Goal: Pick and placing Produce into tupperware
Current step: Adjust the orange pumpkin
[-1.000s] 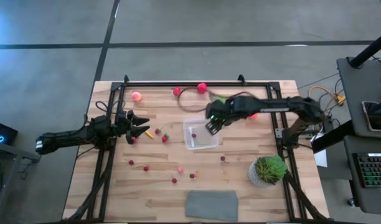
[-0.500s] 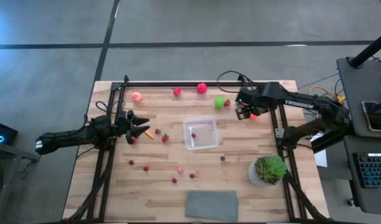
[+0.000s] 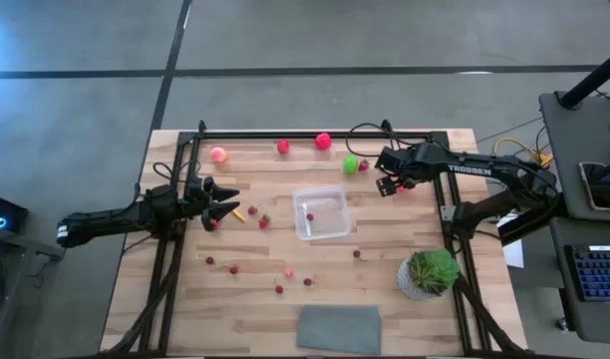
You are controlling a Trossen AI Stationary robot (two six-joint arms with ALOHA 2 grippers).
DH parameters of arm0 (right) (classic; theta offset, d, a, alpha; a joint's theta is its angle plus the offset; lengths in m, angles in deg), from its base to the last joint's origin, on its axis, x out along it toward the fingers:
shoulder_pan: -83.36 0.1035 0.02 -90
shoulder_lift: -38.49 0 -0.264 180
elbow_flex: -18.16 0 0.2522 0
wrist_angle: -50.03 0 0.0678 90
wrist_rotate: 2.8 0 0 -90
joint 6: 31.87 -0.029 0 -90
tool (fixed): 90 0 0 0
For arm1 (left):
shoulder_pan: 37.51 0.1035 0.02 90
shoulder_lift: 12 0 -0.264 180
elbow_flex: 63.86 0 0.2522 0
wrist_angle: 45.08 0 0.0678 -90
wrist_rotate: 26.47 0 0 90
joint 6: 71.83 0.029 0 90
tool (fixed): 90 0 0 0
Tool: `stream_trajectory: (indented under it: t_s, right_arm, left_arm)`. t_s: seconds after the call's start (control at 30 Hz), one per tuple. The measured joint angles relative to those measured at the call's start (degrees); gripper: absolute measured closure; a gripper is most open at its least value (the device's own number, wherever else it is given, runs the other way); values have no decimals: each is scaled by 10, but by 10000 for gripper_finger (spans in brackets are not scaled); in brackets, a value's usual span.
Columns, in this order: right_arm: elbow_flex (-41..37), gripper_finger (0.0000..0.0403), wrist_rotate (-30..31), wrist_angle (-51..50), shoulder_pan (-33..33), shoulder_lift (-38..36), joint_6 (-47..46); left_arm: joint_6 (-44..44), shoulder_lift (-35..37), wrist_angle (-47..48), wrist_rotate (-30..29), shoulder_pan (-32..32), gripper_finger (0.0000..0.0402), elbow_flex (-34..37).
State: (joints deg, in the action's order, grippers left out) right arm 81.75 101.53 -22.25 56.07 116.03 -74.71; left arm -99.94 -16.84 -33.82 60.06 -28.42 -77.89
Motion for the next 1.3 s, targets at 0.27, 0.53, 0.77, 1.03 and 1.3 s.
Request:
stream_trajectory:
  t_s: [0.27,0.53,0.77,1.03,1.3]
  right_arm:
    - [-37,56,-33,32,-83,9,60]
    - [-37,60,-71,62,-132,36,133]
    - [-38,61,-68,91,-146,86,159]
    - [-37,65,-71,111,-161,132,180]
    - [-32,101,-74,113,-166,133,206]
  left_arm:
    - [0,0,0,0,0,173,0]
    - [0,0,0,0,0,173,0]
    - [0,0,0,0,0,173,0]
    - [0,0,0,0,0,173,0]
    - [0,0,0,0,0,173,0]
